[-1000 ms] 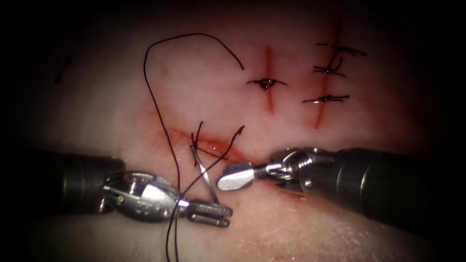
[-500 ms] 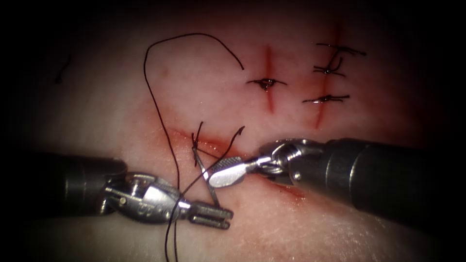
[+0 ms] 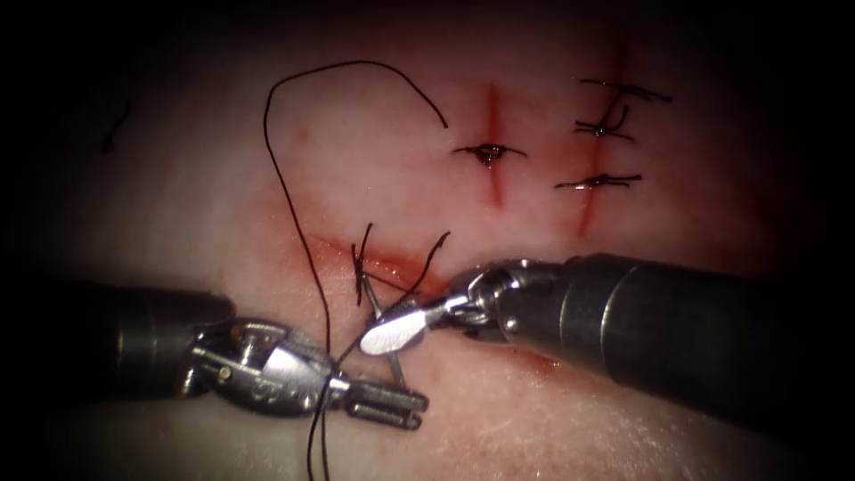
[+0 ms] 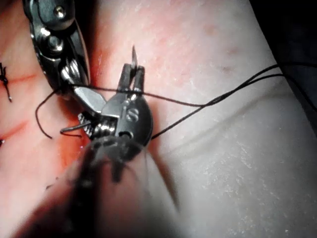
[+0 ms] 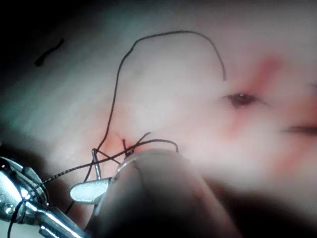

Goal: Wound Closure
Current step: Hand the needle back to the right needle driver, then insert the left grasper into the incision to open it.

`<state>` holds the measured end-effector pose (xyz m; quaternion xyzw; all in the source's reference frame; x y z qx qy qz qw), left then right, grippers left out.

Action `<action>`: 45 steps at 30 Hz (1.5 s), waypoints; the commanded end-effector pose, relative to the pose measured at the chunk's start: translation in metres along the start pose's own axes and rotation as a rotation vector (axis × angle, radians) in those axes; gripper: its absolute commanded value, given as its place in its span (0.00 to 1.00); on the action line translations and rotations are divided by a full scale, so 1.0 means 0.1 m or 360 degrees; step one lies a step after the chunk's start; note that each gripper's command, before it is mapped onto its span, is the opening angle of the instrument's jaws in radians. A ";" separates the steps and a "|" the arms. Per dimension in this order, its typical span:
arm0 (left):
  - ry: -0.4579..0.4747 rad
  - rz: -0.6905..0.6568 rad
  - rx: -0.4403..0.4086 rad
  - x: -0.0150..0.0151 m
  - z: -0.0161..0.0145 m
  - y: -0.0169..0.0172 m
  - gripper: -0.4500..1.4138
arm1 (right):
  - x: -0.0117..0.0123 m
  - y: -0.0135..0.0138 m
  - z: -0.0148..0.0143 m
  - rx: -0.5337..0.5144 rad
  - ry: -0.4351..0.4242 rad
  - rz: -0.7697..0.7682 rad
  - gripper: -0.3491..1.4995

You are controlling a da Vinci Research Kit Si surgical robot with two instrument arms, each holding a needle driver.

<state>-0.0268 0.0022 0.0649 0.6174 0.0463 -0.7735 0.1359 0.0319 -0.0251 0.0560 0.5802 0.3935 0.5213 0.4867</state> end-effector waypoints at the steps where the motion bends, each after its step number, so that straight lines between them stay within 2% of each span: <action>1: 0.0004 -0.0003 -0.0011 -0.005 0.007 0.002 0.00 | 0.007 0.001 0.011 0.0010 -0.0014 0.0000 0.78; 4: 0.0002 -0.0002 -0.0016 -0.005 0.007 0.002 0.00 | 0.007 0.000 0.010 0.0012 -0.0018 0.0000 0.73; 6: 0.0004 -0.0002 -0.0022 -0.005 0.007 0.002 0.00 | 0.008 0.000 0.008 0.0014 -0.0019 0.0002 0.62; 9: 0.0011 0.0000 -0.0026 -0.005 0.009 0.003 0.00 | 0.011 -0.001 0.008 0.0011 -0.0020 0.0006 0.56; 10: 0.0012 0.0000 -0.0032 -0.005 0.009 0.003 0.00 | 0.012 -0.001 0.008 0.0011 -0.0019 0.0007 0.48; 11: 0.0013 0.0001 -0.0037 -0.005 0.011 0.003 0.00 | 0.015 -0.001 0.007 0.0009 -0.0012 -0.0028 0.00; 16: 0.0006 0.0003 -0.0049 -0.005 0.012 0.004 0.00 | 0.023 0.003 0.003 -0.0049 0.0093 -0.0076 0.00; 20: 0.0013 0.0004 -0.0054 -0.004 0.010 0.005 0.00 | 0.026 0.010 -0.007 -0.0064 0.0122 -0.0077 0.00; 21: 0.0018 -0.0045 -0.0054 -0.004 0.009 0.004 0.10 | 0.026 0.012 -0.011 -0.0068 0.0133 -0.0078 0.00; 22: 0.0027 -0.0130 -0.0032 -0.005 0.007 0.003 0.37 | 0.024 0.013 -0.015 -0.0070 0.0143 -0.0080 0.00; 23: 0.0016 -0.0189 0.0012 -0.005 0.005 0.002 0.51 | 0.022 0.014 -0.020 -0.0068 0.0155 -0.0082 0.00; 24: 0.0000 -0.0249 0.0081 -0.007 0.001 0.001 0.60 | 0.019 0.016 -0.027 -0.0067 0.0171 -0.0103 0.00; 25: -0.0016 -0.0291 0.0128 -0.008 -0.002 0.000 0.65 | 0.017 0.017 -0.033 -0.0065 0.0181 -0.0103 0.00; 27: -0.0048 -0.0323 0.0186 -0.011 -0.010 -0.001 0.64 | 0.012 0.019 -0.044 -0.0063 0.0205 -0.0113 0.00; 29: -0.0073 -0.0365 0.0202 -0.015 -0.019 -0.002 0.74 | 0.005 0.019 -0.058 -0.0066 0.0228 -0.0121 0.00; 31: -0.0151 -0.0429 0.0249 -0.021 -0.034 -0.002 0.77 | -0.001 0.018 -0.072 -0.0077 0.0253 -0.0133 0.00; 36: -0.0271 -0.0486 0.0330 -0.027 -0.061 -0.003 0.77 | -0.004 0.013 -0.085 -0.0057 0.0288 -0.0140 0.00; 38: -0.0253 -0.0566 0.0401 -0.027 -0.076 -0.007 0.74 | -0.004 0.011 -0.089 -0.0047 0.0305 -0.0154 0.00; 39: -0.0235 -0.0578 0.0452 -0.026 -0.082 -0.009 0.69 | -0.004 0.010 -0.090 -0.0034 0.0311 -0.0153 0.00; 43: -0.0233 -0.0709 0.0759 -0.005 -0.105 -0.021 0.39 | -0.007 0.008 -0.090 -0.0019 0.0336 -0.0171 0.00; 45: -0.0204 -0.0766 0.0818 0.010 -0.108 -0.025 0.35 | -0.009 0.007 -0.090 -0.0007 0.0343 -0.0172 0.00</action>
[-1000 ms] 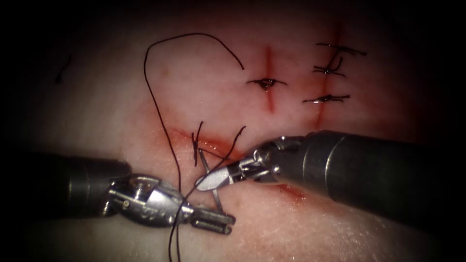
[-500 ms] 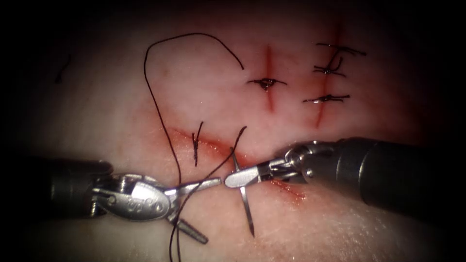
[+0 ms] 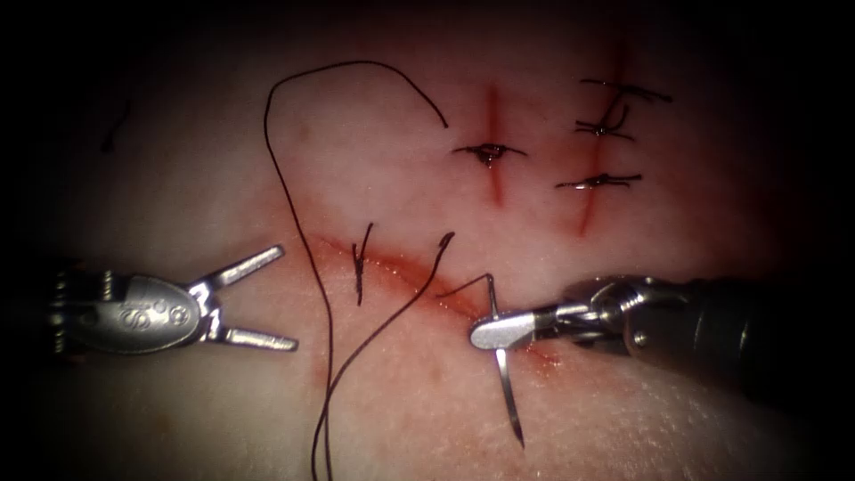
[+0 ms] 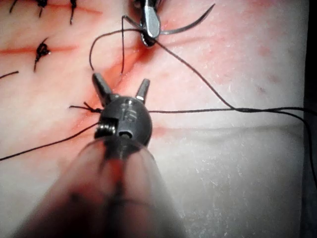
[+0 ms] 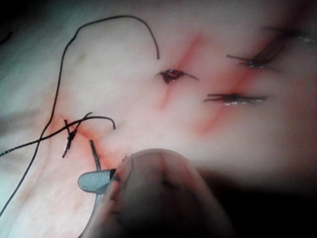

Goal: Wound Closure
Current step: Insert the left grasper into the incision to open it.

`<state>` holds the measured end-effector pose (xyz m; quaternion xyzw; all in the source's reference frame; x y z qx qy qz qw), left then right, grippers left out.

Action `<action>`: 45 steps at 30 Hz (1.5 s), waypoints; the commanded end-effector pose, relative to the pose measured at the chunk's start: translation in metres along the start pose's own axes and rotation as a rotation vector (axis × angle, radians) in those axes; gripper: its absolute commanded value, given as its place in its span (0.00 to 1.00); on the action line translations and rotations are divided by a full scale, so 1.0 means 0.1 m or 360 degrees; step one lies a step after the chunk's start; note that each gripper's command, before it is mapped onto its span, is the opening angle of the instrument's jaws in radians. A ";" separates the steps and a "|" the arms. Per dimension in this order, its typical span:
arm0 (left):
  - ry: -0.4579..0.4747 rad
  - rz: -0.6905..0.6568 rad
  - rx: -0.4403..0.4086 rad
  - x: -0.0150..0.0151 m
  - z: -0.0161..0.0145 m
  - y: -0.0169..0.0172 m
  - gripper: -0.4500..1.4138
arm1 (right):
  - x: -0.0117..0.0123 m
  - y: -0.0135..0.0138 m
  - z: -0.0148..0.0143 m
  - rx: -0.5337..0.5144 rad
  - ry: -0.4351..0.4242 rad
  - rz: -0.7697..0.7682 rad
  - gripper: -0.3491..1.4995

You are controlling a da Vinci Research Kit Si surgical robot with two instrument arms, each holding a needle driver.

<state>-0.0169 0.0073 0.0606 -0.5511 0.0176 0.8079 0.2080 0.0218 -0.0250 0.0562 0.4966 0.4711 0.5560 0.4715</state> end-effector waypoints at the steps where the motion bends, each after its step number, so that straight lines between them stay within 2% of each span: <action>1: 0.0030 -0.0038 -0.0005 0.008 0.004 0.008 0.34 | 0.001 0.001 0.011 0.0013 0.0003 -0.0001 0.00; 4: 0.0110 -0.0121 -0.0041 0.041 0.003 0.018 0.32 | 0.001 0.002 0.011 0.0012 0.0004 -0.0022 0.00; 7: 0.0277 -0.0212 -0.0181 0.079 0.010 0.040 0.27 | 0.001 0.004 0.011 0.0009 0.0007 -0.0033 0.00; 10: 0.0373 -0.0259 -0.0271 0.116 0.028 0.074 0.28 | 0.001 0.009 0.011 0.0002 0.0015 -0.0039 0.00; 13: 0.0346 -0.0250 -0.0325 0.122 0.038 0.084 0.28 | 0.001 0.010 0.011 0.0000 0.0017 -0.0041 0.00; 15: 0.0251 -0.0235 -0.0360 0.120 0.053 0.093 0.26 | 0.003 0.011 0.011 -0.0005 0.0024 -0.0049 0.00; 19: 0.0032 -0.0190 -0.0377 0.093 0.080 0.102 0.23 | 0.008 0.008 0.010 -0.0006 0.0060 -0.0046 0.00; 21: -0.0094 -0.0160 -0.0323 0.071 0.094 0.102 0.23 | 0.012 0.005 0.009 -0.0003 0.0091 -0.0054 0.00; 23: -0.0160 -0.0142 -0.0298 0.051 0.103 0.098 0.23 | 0.016 0.001 0.009 -0.0008 0.0123 -0.0062 0.00; 26: -0.0254 -0.0125 -0.0241 0.019 0.113 0.080 0.22 | 0.021 -0.007 0.008 0.0008 0.0176 -0.0052 0.00; 28: -0.0319 -0.0128 -0.0163 -0.012 0.118 0.051 0.22 | 0.023 -0.015 0.009 0.0020 0.0225 -0.0045 0.00; 36: -0.0468 -0.0132 -0.0081 -0.068 0.116 0.000 0.18 | 0.026 -0.033 0.015 0.0002 0.0323 -0.0107 0.00; 45: -0.0450 -0.0162 -0.0125 -0.096 0.119 -0.015 0.16 | 0.047 -0.059 0.020 -0.0121 0.0464 -0.0308 0.00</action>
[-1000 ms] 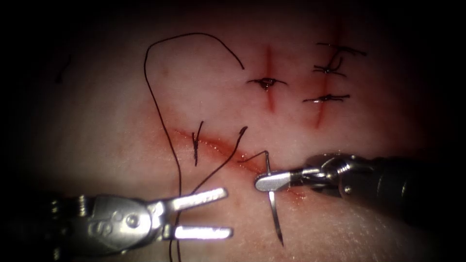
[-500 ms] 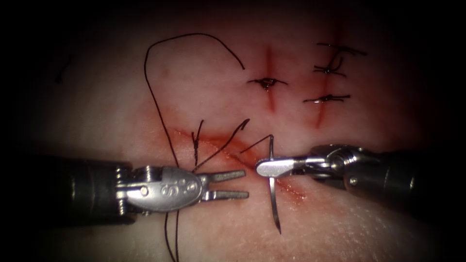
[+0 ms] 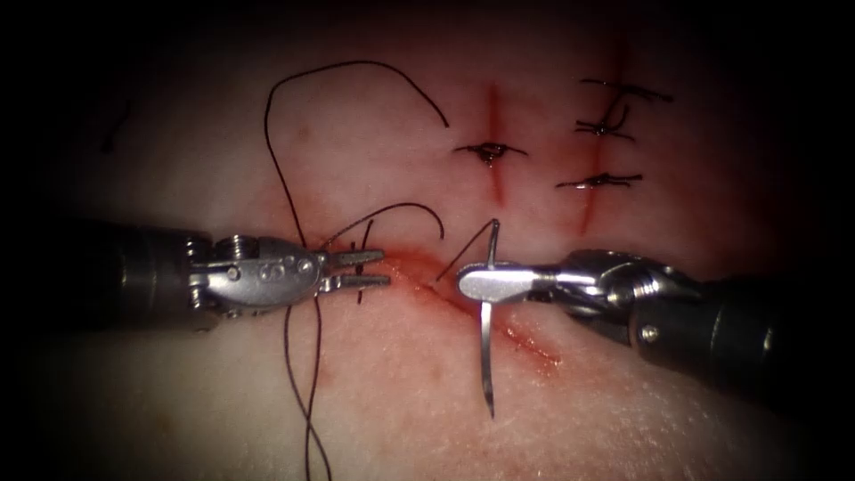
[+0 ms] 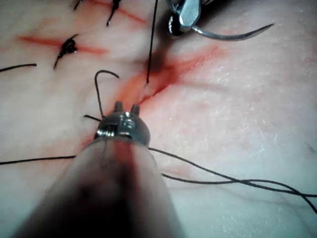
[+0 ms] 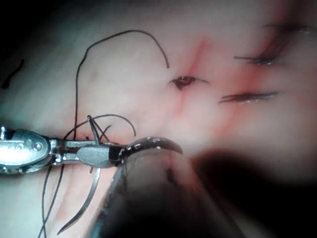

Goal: Wound Closure
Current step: Insert the left grasper into the incision to open it.

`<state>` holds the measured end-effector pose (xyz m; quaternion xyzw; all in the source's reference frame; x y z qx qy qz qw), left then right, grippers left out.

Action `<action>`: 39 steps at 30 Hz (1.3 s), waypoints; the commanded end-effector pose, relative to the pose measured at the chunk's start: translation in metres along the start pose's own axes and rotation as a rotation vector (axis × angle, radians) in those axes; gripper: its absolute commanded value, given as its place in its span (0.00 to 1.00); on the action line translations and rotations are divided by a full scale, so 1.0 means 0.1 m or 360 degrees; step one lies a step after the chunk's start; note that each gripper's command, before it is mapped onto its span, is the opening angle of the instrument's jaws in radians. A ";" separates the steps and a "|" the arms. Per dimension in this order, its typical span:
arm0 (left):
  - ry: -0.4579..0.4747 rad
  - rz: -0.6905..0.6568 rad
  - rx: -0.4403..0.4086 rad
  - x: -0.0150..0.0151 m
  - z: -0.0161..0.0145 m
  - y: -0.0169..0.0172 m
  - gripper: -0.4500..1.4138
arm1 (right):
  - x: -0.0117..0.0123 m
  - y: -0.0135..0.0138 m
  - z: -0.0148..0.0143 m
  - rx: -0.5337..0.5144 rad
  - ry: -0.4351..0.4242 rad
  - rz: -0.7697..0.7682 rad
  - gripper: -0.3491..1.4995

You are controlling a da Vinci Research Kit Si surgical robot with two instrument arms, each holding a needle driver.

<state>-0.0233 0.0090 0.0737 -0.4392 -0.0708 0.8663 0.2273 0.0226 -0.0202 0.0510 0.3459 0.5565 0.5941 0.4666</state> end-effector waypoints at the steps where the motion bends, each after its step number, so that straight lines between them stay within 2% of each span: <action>1: 0.0002 -0.0001 -0.0002 -0.002 0.007 0.002 0.16 | 0.002 -0.002 0.013 0.0006 0.0000 -0.0010 0.00; 6: 0.0015 -0.0002 -0.0022 -0.002 0.008 0.003 0.15 | 0.021 -0.017 0.015 0.0016 0.0063 -0.0067 0.00; 10: 0.0026 -0.0003 -0.0069 0.002 0.011 0.012 0.13 | 0.045 -0.030 0.016 -0.0007 0.0148 -0.0160 0.00; 18: 0.0038 0.0009 -0.0279 0.009 0.016 0.020 0.03 | 0.050 -0.029 0.017 -0.0019 0.0159 -0.0221 0.00; 19: 0.0023 0.0020 -0.0289 0.009 0.018 0.019 0.00 | 0.049 -0.027 0.017 -0.0022 0.0156 -0.0225 0.00; 28: -0.0156 0.0069 -0.0370 -0.010 0.039 -0.001 0.00 | 0.043 -0.017 0.013 -0.0041 0.0161 -0.0275 0.00; 35: -0.0418 0.0134 -0.0506 -0.036 0.068 -0.003 0.00 | 0.042 -0.019 0.013 -0.0044 0.0162 -0.0303 0.00; 39: -0.0443 0.0145 -0.0580 -0.042 0.080 -0.010 0.00 | 0.044 -0.018 0.012 -0.0055 0.0167 -0.0338 0.00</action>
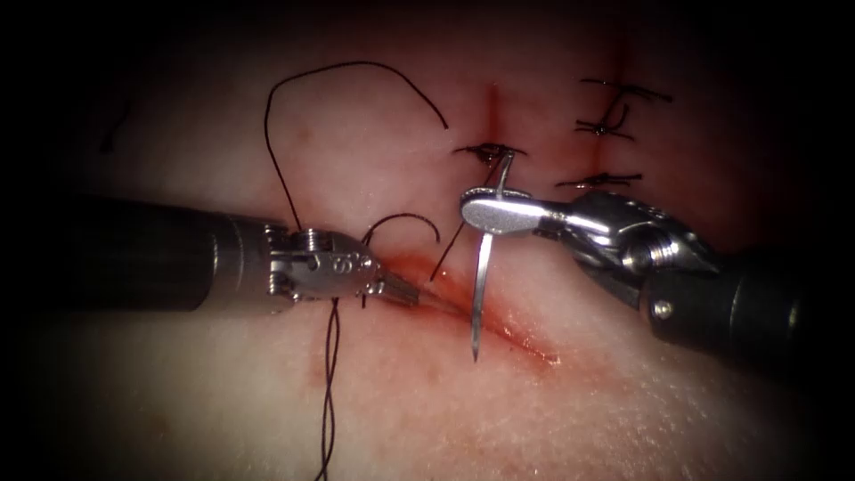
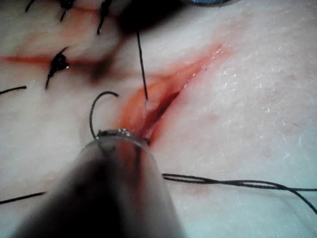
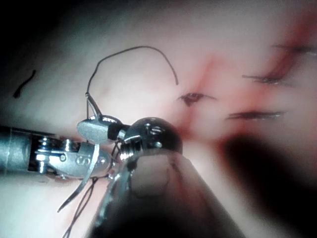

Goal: Wound Closure
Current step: Insert the left grasper into the incision to open it, then use the right needle driver to pass the needle through the tissue below the cut.

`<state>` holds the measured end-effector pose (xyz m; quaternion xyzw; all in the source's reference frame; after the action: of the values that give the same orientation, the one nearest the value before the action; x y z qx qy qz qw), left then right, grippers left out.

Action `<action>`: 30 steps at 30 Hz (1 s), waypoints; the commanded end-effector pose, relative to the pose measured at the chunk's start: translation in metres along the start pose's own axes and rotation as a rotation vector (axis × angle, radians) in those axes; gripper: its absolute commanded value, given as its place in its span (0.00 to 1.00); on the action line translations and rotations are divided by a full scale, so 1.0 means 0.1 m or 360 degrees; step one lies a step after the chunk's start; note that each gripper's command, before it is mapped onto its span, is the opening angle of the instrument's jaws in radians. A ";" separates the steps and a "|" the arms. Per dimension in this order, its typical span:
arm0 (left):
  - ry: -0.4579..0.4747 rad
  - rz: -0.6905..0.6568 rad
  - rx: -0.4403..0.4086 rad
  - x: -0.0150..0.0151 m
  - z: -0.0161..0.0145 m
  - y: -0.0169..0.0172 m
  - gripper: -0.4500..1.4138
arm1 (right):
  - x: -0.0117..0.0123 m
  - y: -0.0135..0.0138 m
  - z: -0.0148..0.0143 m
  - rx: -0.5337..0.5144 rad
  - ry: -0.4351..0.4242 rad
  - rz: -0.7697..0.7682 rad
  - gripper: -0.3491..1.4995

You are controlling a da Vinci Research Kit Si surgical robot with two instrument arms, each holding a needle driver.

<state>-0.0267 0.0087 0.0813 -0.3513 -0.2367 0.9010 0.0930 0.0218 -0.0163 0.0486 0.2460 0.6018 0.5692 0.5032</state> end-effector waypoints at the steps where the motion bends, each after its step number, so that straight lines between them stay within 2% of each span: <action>1: 0.0004 0.0003 -0.0003 0.000 0.008 -0.005 0.00 | 0.000 0.002 0.011 0.0004 0.0008 -0.0004 0.00; 7: -0.0062 0.0011 -0.0049 0.004 0.014 -0.014 0.00 | -0.010 0.006 0.014 -0.0069 0.0045 -0.0189 0.00; 9: -0.0105 0.0014 -0.0049 0.005 0.014 -0.012 0.00 | -0.021 0.012 0.019 -0.0133 0.0049 -0.0319 0.00; 10: -0.0133 0.0015 -0.0051 0.006 0.012 -0.008 0.00 | -0.033 0.020 0.024 -0.0191 0.0043 -0.0463 0.00; 11: -0.0133 0.0015 -0.0051 0.006 0.012 -0.008 0.00 | -0.033 0.020 0.024 -0.0191 0.0043 -0.0463 0.00; 13: -0.0164 0.0018 -0.0037 0.006 0.011 -0.003 0.02 | -0.048 0.032 0.031 -0.0255 0.0032 -0.0560 0.00; 15: -0.0179 0.0021 -0.0041 0.006 0.010 0.003 0.16 | -0.059 0.043 0.037 -0.0292 0.0013 -0.0590 0.00; 19: -0.0230 0.0031 -0.0056 0.004 0.003 0.013 0.39 | -0.072 0.068 0.045 -0.0343 0.0012 -0.0643 0.00; 21: -0.0237 0.0023 -0.0055 0.003 0.002 0.014 0.41 | -0.073 0.070 0.046 -0.0354 0.0014 -0.0665 0.00; 24: -0.0275 0.0020 -0.0057 0.002 -0.001 0.018 0.55 | -0.071 0.069 0.044 -0.0389 0.0019 -0.0733 0.00; 27: -0.0278 0.0011 -0.0059 0.002 -0.002 0.020 0.63 | -0.069 0.065 0.044 -0.0402 0.0013 -0.0802 0.00; 30: -0.0278 0.0010 -0.0060 0.003 -0.003 0.022 0.63 | -0.069 0.061 0.045 -0.0421 0.0035 -0.0874 0.00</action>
<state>-0.0263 0.0072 0.0793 -0.2737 -0.2592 0.9241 0.0622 0.0258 -0.0192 0.0568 -0.0081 0.5695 0.4855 0.6632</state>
